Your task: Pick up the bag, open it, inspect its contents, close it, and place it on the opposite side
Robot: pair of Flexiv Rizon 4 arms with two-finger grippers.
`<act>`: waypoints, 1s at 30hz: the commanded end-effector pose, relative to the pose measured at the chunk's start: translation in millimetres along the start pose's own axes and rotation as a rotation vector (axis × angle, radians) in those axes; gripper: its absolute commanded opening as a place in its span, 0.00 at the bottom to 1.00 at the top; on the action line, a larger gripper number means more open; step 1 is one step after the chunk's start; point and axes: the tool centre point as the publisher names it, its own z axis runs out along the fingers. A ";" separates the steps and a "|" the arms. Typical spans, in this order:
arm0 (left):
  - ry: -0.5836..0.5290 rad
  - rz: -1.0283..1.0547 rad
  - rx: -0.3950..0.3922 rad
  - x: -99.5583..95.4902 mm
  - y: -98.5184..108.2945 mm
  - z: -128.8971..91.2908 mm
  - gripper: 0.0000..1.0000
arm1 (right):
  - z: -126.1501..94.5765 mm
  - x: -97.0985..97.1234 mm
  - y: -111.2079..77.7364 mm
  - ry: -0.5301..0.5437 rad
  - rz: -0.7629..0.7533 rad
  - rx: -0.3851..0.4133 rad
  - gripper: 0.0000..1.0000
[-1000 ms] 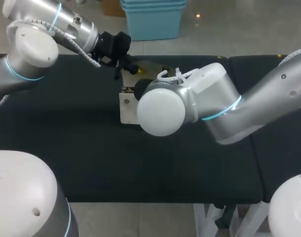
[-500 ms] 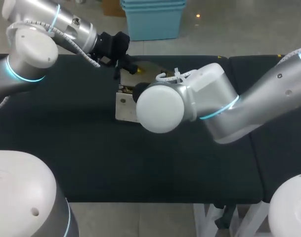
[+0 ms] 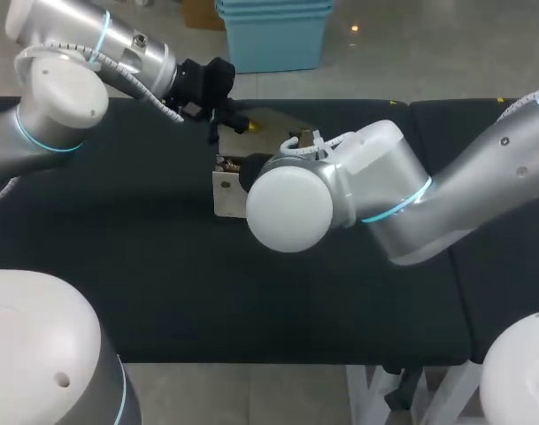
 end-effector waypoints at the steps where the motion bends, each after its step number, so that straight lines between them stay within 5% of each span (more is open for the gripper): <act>1: -0.037 -0.009 -0.011 3.8 -3.4 2.1 0.00 | 1.7 1.7 3.9 -0.008 0.003 0.011 0.00; 20: -0.017 0.023 0.018 7.6 -2.9 3.1 0.00 | 9.7 -13.5 -0.8 -0.024 0.007 0.015 0.00; 30: -0.008 -0.012 0.038 4.5 -0.1 1.7 0.00 | 18.8 4.7 -1.9 0.024 0.016 0.017 0.00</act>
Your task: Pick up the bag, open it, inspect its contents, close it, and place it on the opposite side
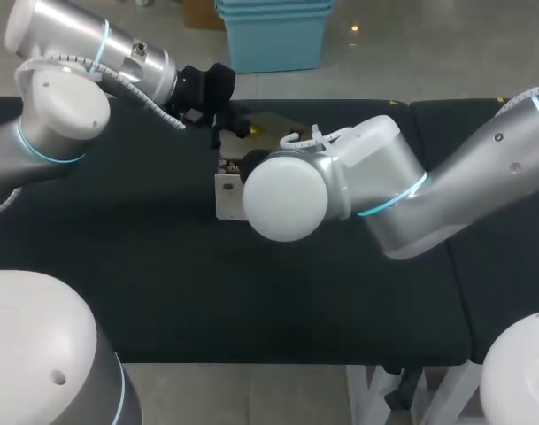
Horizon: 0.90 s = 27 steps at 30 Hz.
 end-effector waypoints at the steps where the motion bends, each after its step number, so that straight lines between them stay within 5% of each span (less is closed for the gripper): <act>1: 0.007 -0.007 0.017 -3.0 0.9 -1.9 0.00 | 6.1 5.5 1.0 0.003 0.002 -0.004 0.00; 19: 0.020 0.018 0.089 13.3 -11.3 -13.9 0.00 | 12.6 -4.5 -2.2 0.056 -0.020 0.020 0.00; 27: 0.014 0.016 0.108 14.7 -10.3 -17.4 0.00 | 21.0 6.8 -3.4 0.102 -0.042 0.023 0.00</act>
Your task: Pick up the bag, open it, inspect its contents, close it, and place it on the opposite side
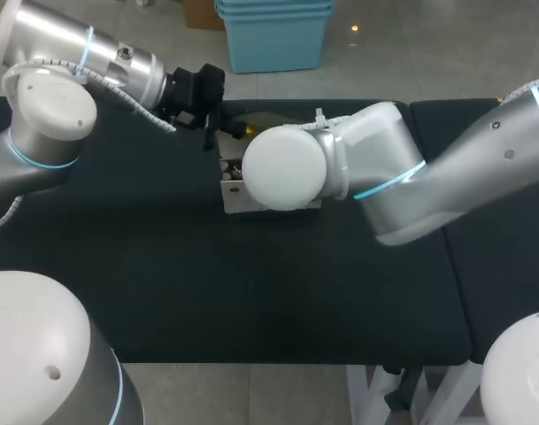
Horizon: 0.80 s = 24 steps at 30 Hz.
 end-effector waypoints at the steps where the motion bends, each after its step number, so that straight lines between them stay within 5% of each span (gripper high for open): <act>1: -0.005 0.001 0.015 2.0 -0.1 -5.1 0.00 | 8.5 6.9 1.1 0.012 -0.009 -0.001 0.00; 12: 0.031 -0.014 0.025 -0.9 6.3 1.5 0.00 | -5.9 -5.3 -0.2 -0.116 0.068 -0.102 0.00; 24: 0.038 -0.013 0.024 0.7 5.4 4.5 0.00 | -5.5 -4.8 16.5 -0.103 0.043 -0.149 0.00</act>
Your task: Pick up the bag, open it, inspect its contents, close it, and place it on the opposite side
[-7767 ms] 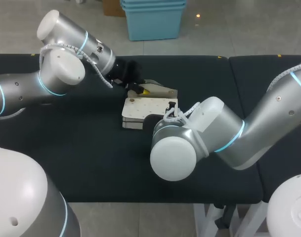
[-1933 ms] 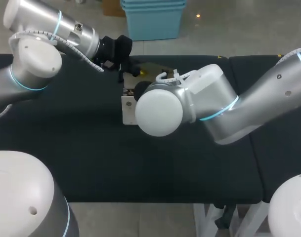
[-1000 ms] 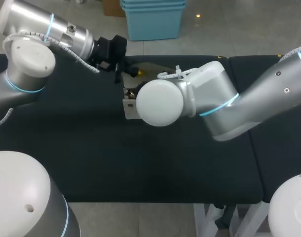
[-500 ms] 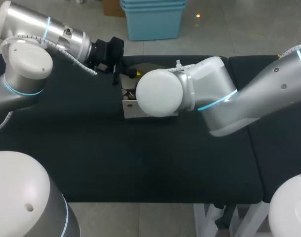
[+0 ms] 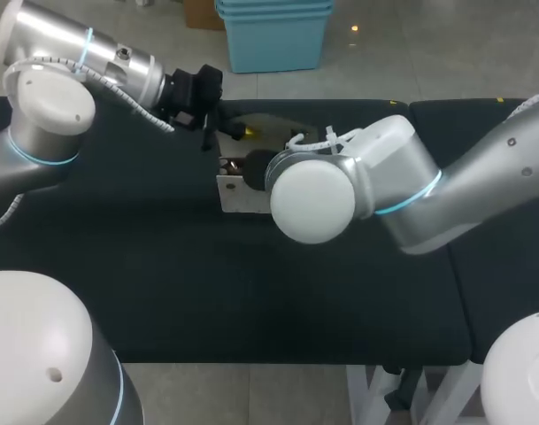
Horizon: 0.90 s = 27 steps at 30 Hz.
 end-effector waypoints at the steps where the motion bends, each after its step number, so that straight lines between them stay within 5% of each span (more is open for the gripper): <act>1: 0.002 0.000 0.005 -0.4 0.2 1.5 0.00 | 1.4 -1.3 1.5 -0.007 0.004 -0.018 0.00; 17: 0.003 0.001 0.007 2.7 0.1 4.3 0.00 | 10.5 -4.4 21.1 0.008 0.006 -0.050 0.00; 27: -0.004 0.016 0.016 3.6 0.0 -0.7 0.00 | 27.8 0.3 -7.4 0.052 0.007 0.050 0.00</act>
